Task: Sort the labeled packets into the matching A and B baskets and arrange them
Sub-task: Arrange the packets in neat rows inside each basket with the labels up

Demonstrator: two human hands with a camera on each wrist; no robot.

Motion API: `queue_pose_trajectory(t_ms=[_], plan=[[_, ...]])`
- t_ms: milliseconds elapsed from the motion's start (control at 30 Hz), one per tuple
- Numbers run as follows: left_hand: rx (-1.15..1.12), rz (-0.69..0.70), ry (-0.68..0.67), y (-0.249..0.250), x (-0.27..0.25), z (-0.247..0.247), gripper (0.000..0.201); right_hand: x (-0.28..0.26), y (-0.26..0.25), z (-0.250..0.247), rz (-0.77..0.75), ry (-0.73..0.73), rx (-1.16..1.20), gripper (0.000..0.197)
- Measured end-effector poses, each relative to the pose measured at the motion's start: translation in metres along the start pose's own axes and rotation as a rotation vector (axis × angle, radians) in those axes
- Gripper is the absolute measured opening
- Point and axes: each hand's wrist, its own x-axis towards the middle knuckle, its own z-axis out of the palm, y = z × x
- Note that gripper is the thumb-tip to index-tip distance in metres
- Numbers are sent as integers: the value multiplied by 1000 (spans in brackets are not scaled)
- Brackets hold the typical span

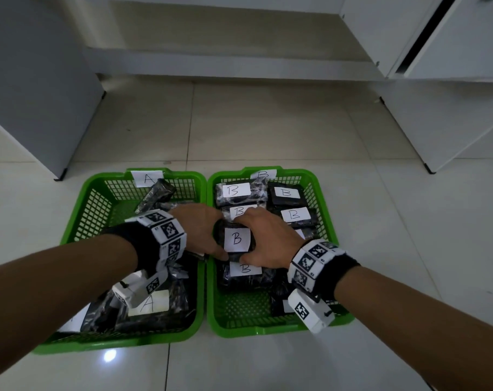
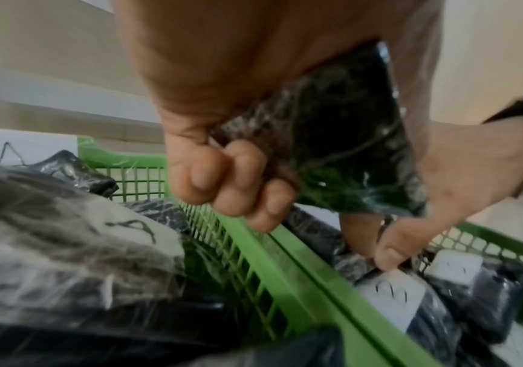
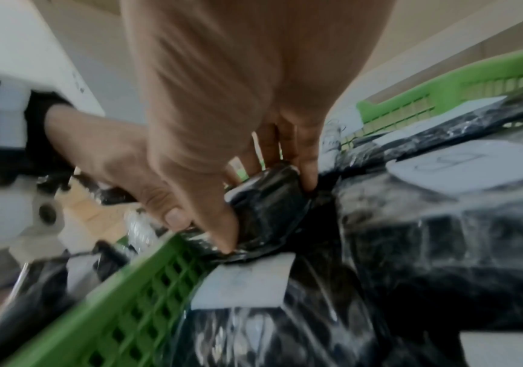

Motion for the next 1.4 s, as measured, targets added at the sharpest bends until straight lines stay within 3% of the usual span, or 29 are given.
queue_pose_trajectory(t_ms=[167, 367, 567, 767, 900, 1067, 1167, 1300, 1333, 1400], plan=[[-152, 5, 190, -4, 3, -8, 67, -28, 28, -56, 110, 184, 112, 62], [-344, -77, 222, 14, 15, -20, 51, -67, 74, -86, 312, 238, 109, 70], [-434, -71, 231, 35, 29, -20, 30, -62, 88, -89, 319, 386, 106, 68], [-517, -76, 242, 36, 37, -17, 27, -22, 92, -86, 276, 309, 35, 68], [-611, -92, 292, 31, 34, -17, 22, -17, 92, -94, 272, 332, 153, 66], [-481, 18, 281, 38, 30, -20, 90, -32, 75, -87, 184, 271, 271, 73], [-418, 82, 247, 44, 32, -15, 87, -43, 69, -74, 151, 270, 321, 72], [-449, 119, 245, 48, 32, -13, 77, -58, 74, -64, 167, 245, 393, 87], [-479, 116, 257, 47, 30, -16, 74, -61, 77, -63, 170, 249, 364, 83], [-512, 92, 283, 42, 29, -21, 69, -69, 79, -56, 181, 283, 241, 58]])
